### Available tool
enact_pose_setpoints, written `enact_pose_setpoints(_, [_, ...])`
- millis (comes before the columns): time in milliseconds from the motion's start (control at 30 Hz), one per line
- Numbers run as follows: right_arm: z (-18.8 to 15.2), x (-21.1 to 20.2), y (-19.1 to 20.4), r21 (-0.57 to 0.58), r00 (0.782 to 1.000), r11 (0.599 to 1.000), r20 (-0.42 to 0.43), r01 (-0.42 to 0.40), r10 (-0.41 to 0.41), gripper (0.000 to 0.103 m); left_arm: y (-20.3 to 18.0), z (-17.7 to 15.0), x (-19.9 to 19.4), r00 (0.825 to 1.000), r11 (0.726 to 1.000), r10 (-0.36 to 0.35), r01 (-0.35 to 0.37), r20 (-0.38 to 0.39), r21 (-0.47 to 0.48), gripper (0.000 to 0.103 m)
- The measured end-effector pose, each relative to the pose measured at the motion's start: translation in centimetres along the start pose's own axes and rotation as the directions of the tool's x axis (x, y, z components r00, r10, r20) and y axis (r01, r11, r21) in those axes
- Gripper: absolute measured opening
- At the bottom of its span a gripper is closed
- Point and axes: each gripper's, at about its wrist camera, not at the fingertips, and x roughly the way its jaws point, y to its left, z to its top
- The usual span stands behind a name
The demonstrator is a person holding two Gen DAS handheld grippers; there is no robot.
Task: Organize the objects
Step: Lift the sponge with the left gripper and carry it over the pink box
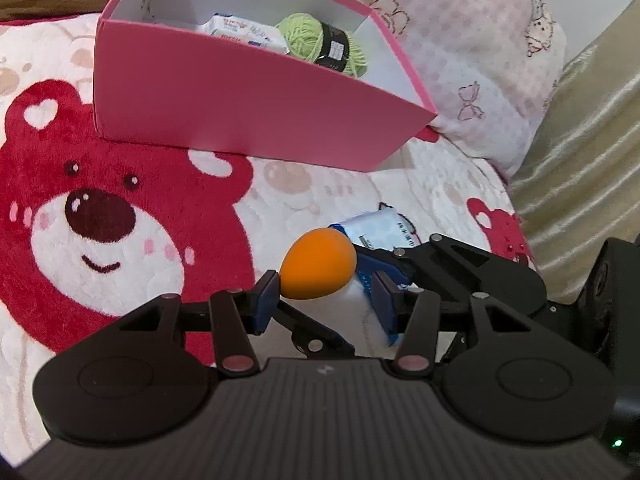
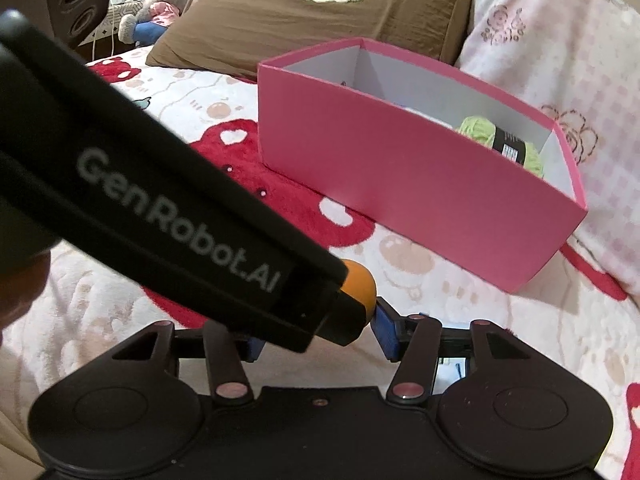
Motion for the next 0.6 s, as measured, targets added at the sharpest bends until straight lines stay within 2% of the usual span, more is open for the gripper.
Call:
enact_pose_setpoints(200, [-0.4,-1.2,0.3,-0.025,1.0,1.0,0.029,0.005,-0.005,0.059,-0.2,0.3,-0.6,1.0,1.0,-0.005,0.004,0.012,0.024,0.049])
enact_pose_setpoints(367, [-0.2,-1.7,0.5,-0.035,0.999,0.999,0.049,-0.001,0.003,0.066,-0.8,0.4,-1.3,1.0,1.0,-0.006,0.006,-0.002,0.026,0.053])
enact_pose_setpoints(600, [0.5,-3.5,1.9,-0.058,0.996,0.998,0.09,-0.003,0.008,0.067,-1.6,0.8,-2.8,1.0,0.999,0.016,-0.016,0.001,0.028,0.053])
